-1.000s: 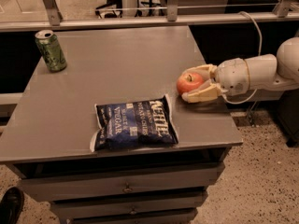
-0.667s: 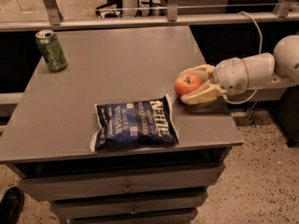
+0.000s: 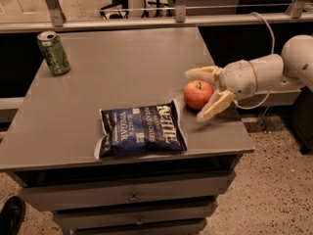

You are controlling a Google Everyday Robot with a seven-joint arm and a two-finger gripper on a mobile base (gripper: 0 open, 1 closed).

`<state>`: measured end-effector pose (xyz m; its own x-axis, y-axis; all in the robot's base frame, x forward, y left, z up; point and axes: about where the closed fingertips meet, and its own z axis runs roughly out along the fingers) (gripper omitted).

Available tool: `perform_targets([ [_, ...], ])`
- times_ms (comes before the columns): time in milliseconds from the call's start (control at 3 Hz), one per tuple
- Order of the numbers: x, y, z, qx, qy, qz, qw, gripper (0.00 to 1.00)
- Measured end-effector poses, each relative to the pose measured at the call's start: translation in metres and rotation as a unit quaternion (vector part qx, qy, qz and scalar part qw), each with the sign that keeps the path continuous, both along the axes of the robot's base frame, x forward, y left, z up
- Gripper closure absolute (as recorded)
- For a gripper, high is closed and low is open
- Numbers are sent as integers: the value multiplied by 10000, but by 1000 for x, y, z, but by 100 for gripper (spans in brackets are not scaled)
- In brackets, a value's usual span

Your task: Move apple near blue chip bag

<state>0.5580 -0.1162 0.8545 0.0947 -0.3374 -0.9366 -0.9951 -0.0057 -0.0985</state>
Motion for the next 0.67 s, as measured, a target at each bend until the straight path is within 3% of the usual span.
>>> perform_targets([
  [333,0,-1,0,-29,6,-2,10000,0],
  [667,2,-37,10,-292,-145,-481,9983,0],
])
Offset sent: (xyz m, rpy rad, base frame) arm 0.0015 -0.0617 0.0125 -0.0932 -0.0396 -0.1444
